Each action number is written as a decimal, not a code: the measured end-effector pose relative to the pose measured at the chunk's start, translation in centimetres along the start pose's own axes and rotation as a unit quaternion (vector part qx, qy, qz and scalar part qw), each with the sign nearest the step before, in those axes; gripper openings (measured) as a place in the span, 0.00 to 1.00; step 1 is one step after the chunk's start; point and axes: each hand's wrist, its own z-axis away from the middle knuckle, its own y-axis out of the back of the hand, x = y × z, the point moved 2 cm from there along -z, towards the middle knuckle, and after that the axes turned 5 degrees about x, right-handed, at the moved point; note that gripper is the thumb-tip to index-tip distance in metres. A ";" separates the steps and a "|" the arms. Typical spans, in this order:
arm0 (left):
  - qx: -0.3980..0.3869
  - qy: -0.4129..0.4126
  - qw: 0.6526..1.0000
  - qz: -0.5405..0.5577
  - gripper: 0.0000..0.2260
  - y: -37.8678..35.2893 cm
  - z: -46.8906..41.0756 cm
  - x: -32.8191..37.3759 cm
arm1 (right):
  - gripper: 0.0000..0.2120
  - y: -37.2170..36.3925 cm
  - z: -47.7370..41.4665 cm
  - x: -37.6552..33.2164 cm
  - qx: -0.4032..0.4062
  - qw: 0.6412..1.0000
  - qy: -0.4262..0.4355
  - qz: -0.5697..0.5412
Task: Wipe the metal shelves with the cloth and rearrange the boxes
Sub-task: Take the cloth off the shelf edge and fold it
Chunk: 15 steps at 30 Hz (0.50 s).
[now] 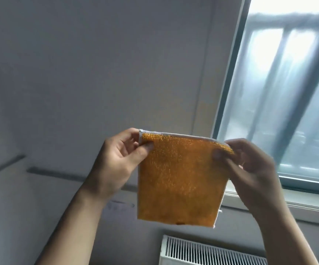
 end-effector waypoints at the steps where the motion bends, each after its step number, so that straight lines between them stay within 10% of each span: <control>1: -0.012 0.003 1.000 0.009 0.06 -1.4 -0.5 -0.6 | 0.02 1.2 0.0 0.6 0.007 1.000 -0.008 -0.005; 15: -0.036 0.147 0.988 0.011 0.07 -10.7 0.3 -13.1 | 0.06 9.0 1.6 14.2 -0.048 0.989 -0.139 0.025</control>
